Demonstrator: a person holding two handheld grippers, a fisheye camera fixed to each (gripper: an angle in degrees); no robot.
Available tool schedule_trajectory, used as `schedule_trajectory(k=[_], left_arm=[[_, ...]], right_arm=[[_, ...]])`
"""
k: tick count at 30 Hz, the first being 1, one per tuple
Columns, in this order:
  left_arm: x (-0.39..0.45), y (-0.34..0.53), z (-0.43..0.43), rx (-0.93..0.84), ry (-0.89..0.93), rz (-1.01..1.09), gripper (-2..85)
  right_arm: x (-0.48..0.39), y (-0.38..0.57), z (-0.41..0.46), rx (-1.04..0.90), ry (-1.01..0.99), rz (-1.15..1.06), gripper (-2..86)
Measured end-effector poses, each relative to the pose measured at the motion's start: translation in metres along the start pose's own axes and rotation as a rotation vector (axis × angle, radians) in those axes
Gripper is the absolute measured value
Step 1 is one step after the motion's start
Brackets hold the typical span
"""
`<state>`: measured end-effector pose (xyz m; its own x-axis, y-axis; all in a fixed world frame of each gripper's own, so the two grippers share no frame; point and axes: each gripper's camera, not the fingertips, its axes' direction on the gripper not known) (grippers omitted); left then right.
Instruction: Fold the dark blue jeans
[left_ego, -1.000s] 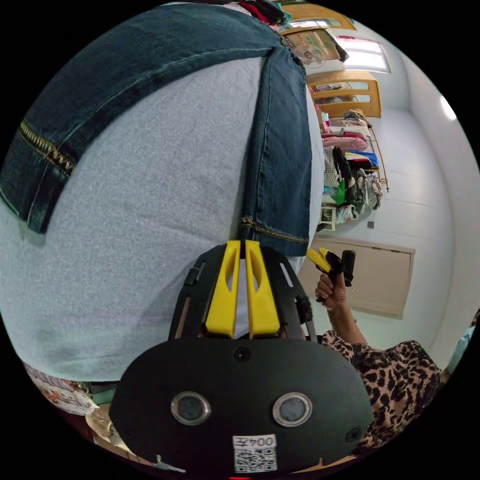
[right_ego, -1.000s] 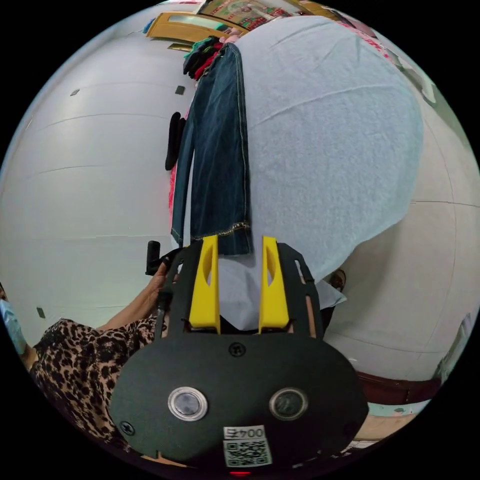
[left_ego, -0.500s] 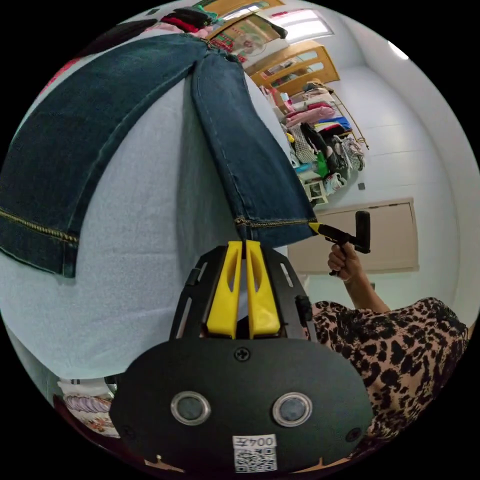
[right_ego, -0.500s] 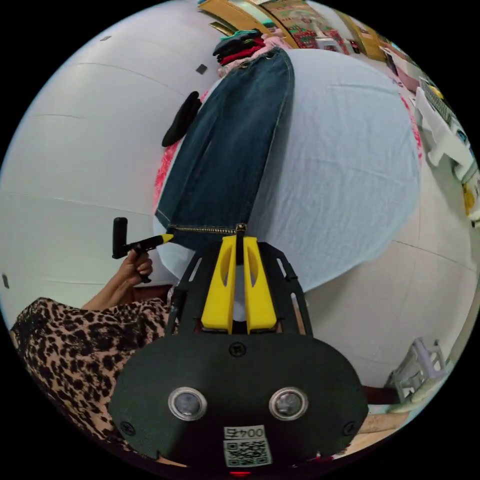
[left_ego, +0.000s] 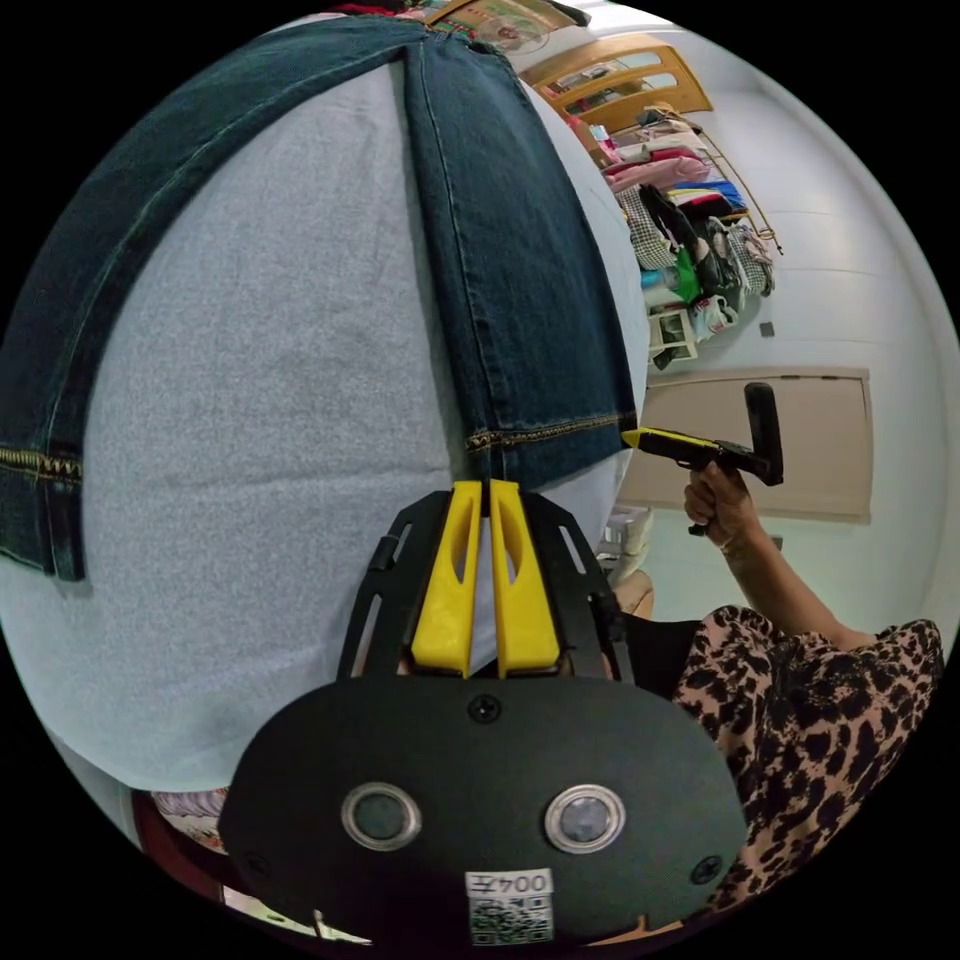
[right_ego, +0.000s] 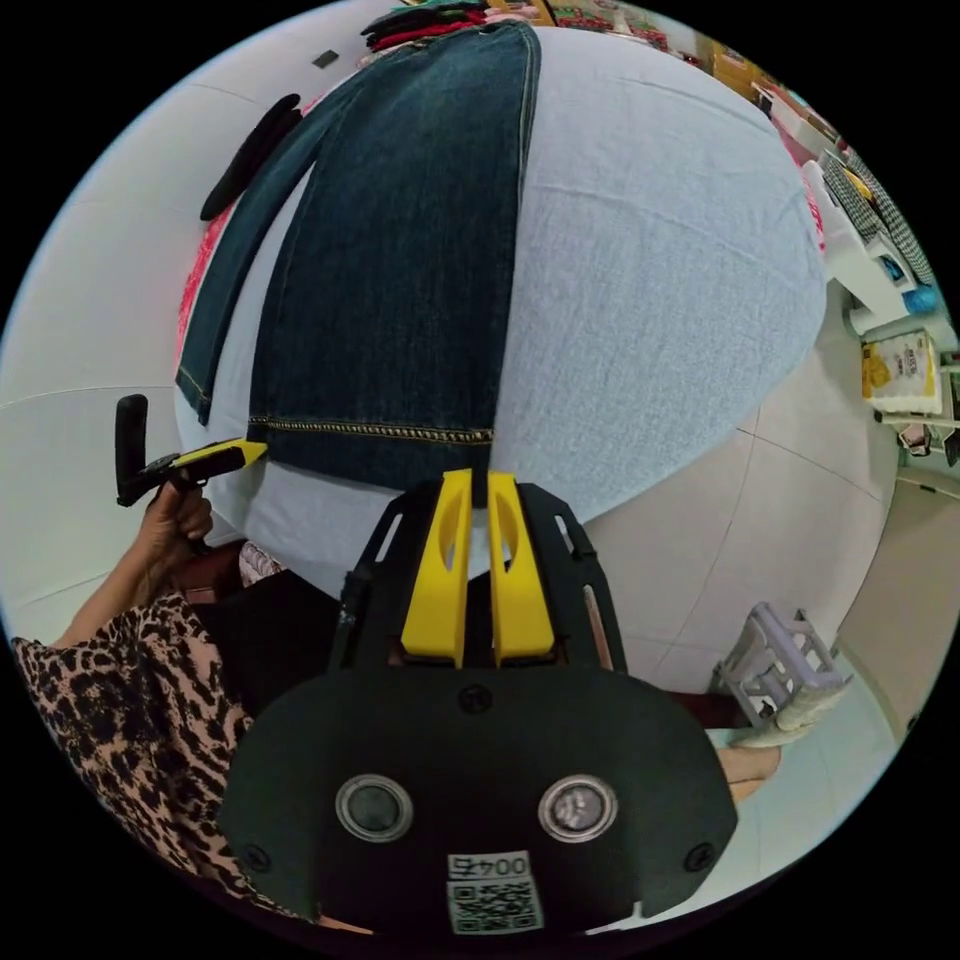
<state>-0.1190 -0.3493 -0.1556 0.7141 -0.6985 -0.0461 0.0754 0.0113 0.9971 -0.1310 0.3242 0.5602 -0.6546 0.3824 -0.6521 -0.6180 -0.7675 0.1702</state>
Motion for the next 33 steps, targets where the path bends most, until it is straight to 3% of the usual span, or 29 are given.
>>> schedule_trajectory(k=[6, 10, 14, 18, 23, 27, 33], left_arm=[[-0.007, 0.007, 0.02, 0.012, 0.033, 0.021, 1.5], [-0.008, 0.016, 0.027, -0.051, -0.012, 0.061, 1.1], [0.007, 0.032, 0.006, 0.042, -0.08, 0.16, 0.9], [0.033, 0.022, 0.009, 0.078, -0.164, 0.294, 0.9], [0.07, -0.012, 0.069, 0.025, -0.253, 0.428, 0.4], [0.081, -0.028, 0.125, -0.1, -0.318, 0.432, 0.3], [0.105, -0.028, 0.159, -0.069, -0.427, 0.453, 0.2]], right_arm=[[-0.031, -0.002, 0.0, -0.077, 0.05, 0.047, 5.1], [-0.069, -0.009, -0.023, 0.006, 0.048, 0.035, 6.2], [-0.11, -0.028, -0.035, 0.068, 0.048, -0.006, 6.5], [-0.154, -0.06, -0.019, 0.004, 0.067, -0.053, 6.2], [-0.193, -0.086, 0.016, -0.19, 0.257, -0.114, 0.3], [-0.215, -0.093, 0.008, -0.176, 0.327, -0.146, -0.5], [-0.233, -0.096, -0.012, -0.159, 0.374, -0.197, -0.7]])
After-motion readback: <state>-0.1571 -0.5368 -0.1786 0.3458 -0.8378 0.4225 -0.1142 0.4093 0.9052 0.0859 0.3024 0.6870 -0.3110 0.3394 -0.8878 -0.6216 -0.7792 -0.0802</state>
